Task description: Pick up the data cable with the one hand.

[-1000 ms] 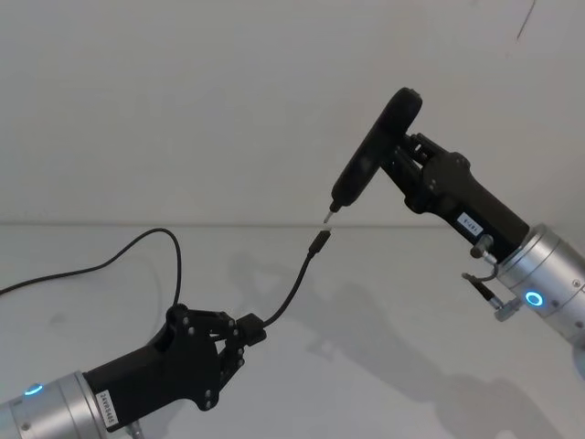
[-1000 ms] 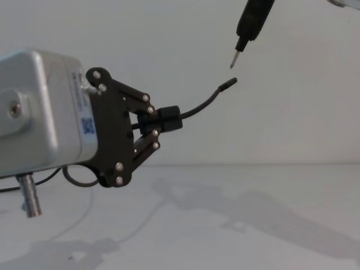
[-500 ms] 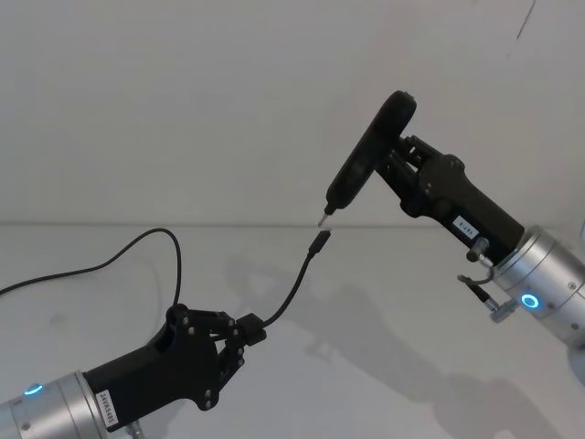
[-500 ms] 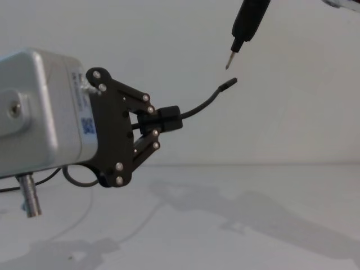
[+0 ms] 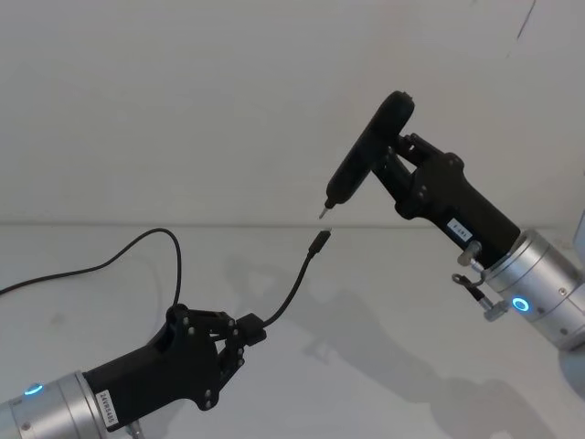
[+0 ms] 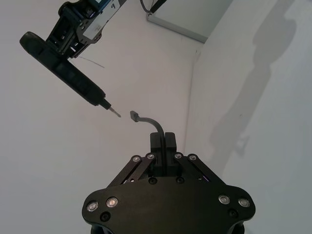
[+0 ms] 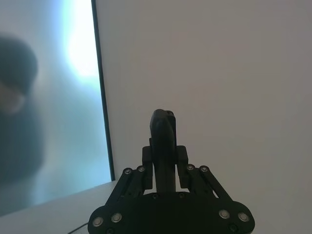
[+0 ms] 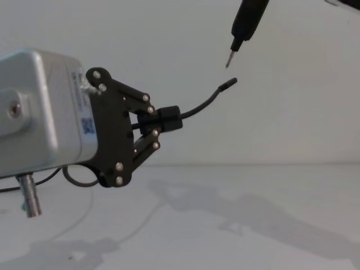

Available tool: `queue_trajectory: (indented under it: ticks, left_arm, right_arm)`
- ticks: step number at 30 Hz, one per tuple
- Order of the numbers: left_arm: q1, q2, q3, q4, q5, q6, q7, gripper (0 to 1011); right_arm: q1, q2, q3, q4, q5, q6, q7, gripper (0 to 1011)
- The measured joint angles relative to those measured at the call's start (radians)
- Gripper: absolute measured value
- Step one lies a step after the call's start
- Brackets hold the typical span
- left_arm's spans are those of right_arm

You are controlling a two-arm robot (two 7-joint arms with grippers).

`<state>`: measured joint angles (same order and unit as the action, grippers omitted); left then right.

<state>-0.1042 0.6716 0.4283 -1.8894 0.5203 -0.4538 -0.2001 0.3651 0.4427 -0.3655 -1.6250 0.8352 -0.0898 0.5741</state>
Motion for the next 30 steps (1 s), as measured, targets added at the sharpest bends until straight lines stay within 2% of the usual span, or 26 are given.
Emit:
queue_trajectory:
  ticks: [12, 30]
  left_arm:
    - [0.000, 0.000, 0.000, 0.000, 0.000, 0.000, 0.000, 48]
    - [0.000, 0.000, 0.000, 0.000, 0.000, 0.000, 0.000, 48]
  right_arm:
    - [0.000, 0.005, -0.009, 0.006, -0.045, -0.017, -0.004, 284]
    - [-0.005, 0.010, -0.007, 0.014, -0.078, -0.025, -0.004, 284]
